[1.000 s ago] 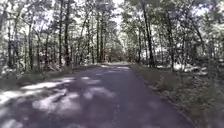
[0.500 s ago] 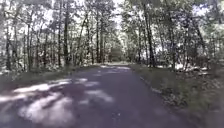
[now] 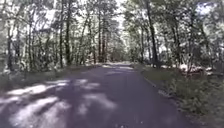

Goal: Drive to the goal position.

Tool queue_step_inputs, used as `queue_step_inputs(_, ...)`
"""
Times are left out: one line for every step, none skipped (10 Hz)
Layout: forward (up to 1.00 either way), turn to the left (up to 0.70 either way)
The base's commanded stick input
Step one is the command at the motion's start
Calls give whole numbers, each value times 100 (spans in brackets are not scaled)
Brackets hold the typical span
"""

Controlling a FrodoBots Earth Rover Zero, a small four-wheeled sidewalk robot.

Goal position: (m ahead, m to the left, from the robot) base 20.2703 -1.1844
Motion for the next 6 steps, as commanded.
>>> queue_step_inputs(45,0)
queue_step_inputs(45,0)
queue_step_inputs(45,-12)
queue_step_inputs(45,-27)
queue_step_inputs(45,-27)
queue_step_inputs(45,-27)
